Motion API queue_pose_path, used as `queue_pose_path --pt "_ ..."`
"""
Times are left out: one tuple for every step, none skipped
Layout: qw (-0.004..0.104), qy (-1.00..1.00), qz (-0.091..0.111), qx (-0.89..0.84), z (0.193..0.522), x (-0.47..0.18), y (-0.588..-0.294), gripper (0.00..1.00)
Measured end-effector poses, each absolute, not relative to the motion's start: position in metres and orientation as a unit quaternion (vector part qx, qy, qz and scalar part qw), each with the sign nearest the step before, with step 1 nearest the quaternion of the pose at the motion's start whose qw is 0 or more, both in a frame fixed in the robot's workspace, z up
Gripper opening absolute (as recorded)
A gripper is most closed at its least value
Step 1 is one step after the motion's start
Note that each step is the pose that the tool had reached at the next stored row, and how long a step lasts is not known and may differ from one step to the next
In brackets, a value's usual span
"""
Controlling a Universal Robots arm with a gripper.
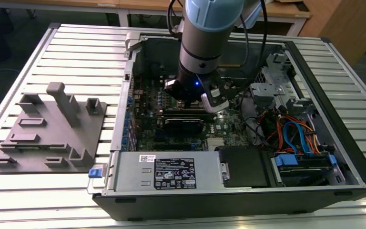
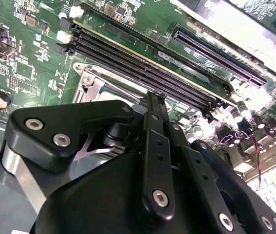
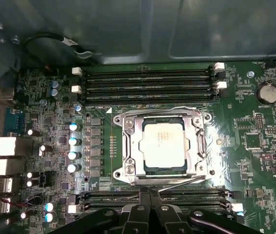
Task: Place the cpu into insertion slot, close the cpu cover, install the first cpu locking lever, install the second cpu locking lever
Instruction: 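Install the second cpu locking lever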
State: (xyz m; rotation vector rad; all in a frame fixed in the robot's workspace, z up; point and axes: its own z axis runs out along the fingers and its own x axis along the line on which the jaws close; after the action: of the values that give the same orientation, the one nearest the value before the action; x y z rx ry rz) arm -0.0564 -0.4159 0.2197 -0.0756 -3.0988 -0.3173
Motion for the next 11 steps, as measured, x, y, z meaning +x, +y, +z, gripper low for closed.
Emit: queue_pose_path --pt "0.013 -0.994 -0.102 -0.024 0.2197 -0.0564 -0.4159 0.10" --pt "0.013 -0.994 -0.102 -0.024 0.2197 -0.0564 -0.4159 0.10" --pt "0.013 -0.994 -0.102 -0.024 0.2197 -0.0564 -0.4159 0.10" --pt "0.013 -0.994 -0.102 -0.024 0.2197 -0.0564 -0.4159 0.10" --pt "0.013 -0.994 -0.102 -0.024 0.2197 -0.0564 -0.4159 0.10" --pt "0.013 -0.994 -0.102 -0.024 0.2197 -0.0564 -0.4159 0.10" --pt "0.013 -0.994 -0.102 -0.024 0.2197 -0.0564 -0.4159 0.10" --pt "0.013 -0.994 -0.102 -0.024 0.2197 -0.0564 -0.4159 0.10" --pt "0.013 -0.994 -0.102 -0.024 0.2197 -0.0564 -0.4159 0.10" --pt "0.013 -0.994 -0.102 -0.024 0.2197 -0.0564 -0.4159 0.10" --pt "0.013 -0.994 -0.103 -0.024 0.2197 -0.0564 -0.4159 0.10"
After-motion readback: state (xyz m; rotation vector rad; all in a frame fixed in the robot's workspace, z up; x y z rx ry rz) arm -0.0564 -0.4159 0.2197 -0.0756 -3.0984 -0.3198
